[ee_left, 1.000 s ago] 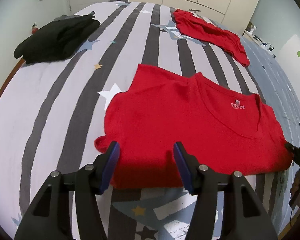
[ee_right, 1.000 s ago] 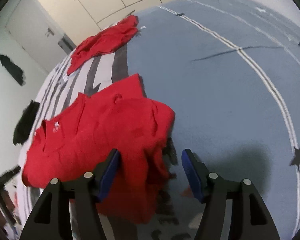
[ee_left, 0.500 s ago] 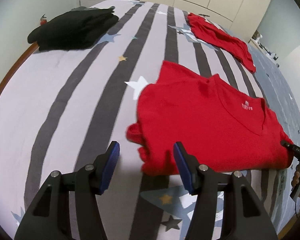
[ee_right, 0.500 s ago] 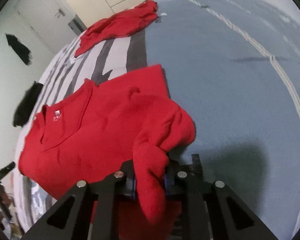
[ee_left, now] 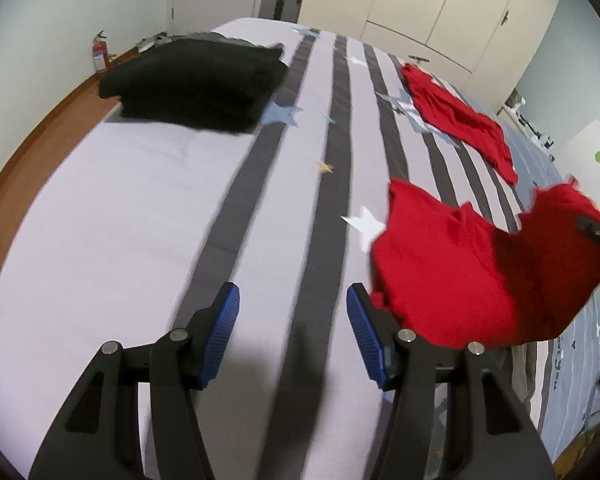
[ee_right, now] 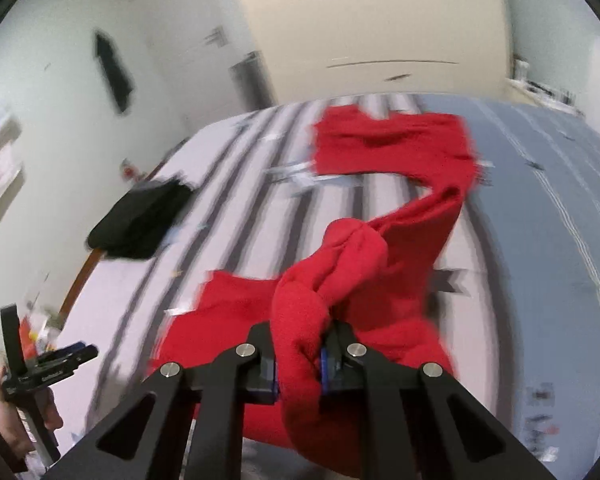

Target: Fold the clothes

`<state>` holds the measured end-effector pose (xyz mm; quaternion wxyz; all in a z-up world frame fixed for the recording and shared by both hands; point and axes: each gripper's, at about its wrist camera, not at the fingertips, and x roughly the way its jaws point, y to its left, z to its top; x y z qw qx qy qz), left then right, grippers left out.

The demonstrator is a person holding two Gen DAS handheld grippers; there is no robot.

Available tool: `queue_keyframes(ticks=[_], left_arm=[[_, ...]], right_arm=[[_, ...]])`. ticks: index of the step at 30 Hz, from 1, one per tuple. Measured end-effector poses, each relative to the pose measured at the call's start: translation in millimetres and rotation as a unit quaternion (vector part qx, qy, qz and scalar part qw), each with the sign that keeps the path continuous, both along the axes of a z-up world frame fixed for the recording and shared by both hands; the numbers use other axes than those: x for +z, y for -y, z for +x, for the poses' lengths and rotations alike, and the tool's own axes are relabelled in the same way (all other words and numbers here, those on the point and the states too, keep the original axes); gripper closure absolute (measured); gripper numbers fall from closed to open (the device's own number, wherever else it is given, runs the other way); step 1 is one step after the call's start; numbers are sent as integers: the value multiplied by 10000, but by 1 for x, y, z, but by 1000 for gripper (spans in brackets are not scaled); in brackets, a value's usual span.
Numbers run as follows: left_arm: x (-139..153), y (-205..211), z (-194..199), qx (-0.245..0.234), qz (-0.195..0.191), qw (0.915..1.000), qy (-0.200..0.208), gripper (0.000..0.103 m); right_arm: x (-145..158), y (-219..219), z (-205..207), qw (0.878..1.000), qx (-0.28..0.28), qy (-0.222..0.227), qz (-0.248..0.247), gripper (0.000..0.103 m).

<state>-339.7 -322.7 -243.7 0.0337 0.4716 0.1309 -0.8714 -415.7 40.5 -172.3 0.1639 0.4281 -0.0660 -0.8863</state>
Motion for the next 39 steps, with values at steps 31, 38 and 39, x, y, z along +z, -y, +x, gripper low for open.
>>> queue_keyframes(ticks=[31,38,39], left_arm=[[-2,-98,-76,-1113,1315,9850,11,50],[-11,-128,-101,-1588,907,9806,704,64],[-19,-133,-101,-1656,774,9793,872,82]], right_arm=[[-120,-40,-10,9937,-47,1107,-140,49],[-126,-34,-3,9934,59,1096,-319,49],[-126,-33,-2,9934,65,1091,-336,49]])
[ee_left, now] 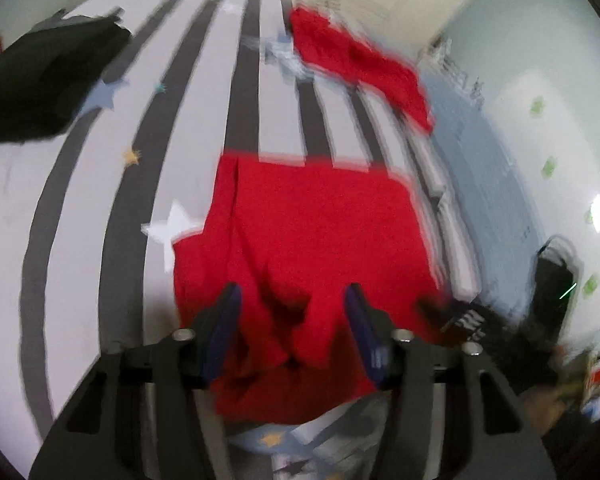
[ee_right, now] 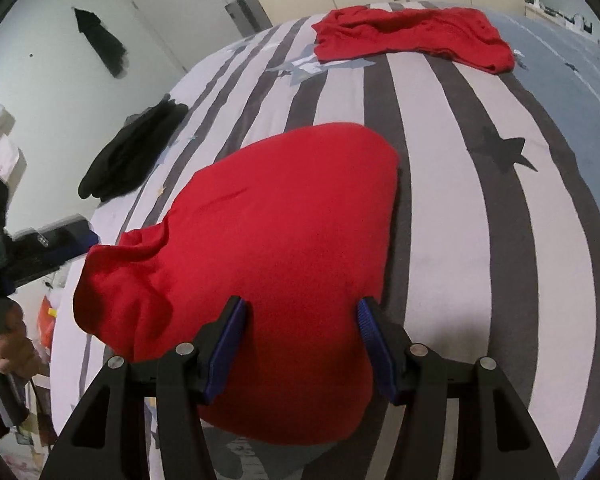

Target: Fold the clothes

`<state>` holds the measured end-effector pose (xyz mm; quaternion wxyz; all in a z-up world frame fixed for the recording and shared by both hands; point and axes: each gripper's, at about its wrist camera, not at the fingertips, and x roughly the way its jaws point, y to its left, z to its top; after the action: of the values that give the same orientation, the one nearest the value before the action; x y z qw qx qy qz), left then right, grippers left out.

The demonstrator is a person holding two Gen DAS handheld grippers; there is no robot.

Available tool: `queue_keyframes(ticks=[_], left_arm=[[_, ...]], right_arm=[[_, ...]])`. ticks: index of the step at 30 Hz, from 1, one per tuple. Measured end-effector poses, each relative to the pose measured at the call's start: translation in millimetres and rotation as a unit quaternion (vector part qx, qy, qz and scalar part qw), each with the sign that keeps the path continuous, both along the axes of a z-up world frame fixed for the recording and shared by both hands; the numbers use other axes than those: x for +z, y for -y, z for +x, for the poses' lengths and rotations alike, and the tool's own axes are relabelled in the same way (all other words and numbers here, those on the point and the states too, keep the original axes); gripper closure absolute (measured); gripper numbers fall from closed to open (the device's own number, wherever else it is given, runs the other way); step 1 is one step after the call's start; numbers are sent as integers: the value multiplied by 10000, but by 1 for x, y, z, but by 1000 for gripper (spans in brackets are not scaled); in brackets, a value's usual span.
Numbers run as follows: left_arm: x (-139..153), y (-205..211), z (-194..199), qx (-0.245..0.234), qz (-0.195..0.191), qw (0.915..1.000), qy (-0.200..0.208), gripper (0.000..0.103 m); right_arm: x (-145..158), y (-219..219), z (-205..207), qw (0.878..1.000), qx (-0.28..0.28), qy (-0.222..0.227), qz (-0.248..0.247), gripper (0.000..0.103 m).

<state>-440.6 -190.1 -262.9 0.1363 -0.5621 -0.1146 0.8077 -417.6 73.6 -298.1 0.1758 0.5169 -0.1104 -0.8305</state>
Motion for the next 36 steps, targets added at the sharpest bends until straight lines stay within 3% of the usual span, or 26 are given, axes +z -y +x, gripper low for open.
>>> queue_keyframes(ticks=[3,7,11,15,17,22,29,31,33,36], left_arm=[[-19,-2,8,-97,-266,9994,221,90],[-4,20,26,242,-36,9993,-297,93],[0,33,43,382,-61,9980,-503,93],[-31,30,49,407,-412,9980,-267,95],[-43,34,43,533,-336,9979,-175,95],[-23,33,30,538,-587,9956,-486,95],[-15,40,18,549,-850,9931,-594,95],[5,42,18,758,-1171,9858,-932,95],[20,46,8,889,-830,9867,-1077,95],[26,32,-10,799,-500,9896,-1089,95]], right_arm=[[-1,-2,0,10000,52,-35,-22,49],[1,-5,7,9999,100,-113,-77,49],[3,-9,11,9995,103,-181,-220,49],[-4,-4,10,9997,123,-122,-160,48],[-10,-3,9,9998,145,-99,-124,48],[-12,-8,5,9997,167,-53,-160,47],[20,-14,1,9992,64,-388,97,49],[25,-14,-8,9988,-25,-482,101,52],[28,-10,-20,9982,-56,-586,141,57],[27,5,-41,9971,-61,-720,235,75]])
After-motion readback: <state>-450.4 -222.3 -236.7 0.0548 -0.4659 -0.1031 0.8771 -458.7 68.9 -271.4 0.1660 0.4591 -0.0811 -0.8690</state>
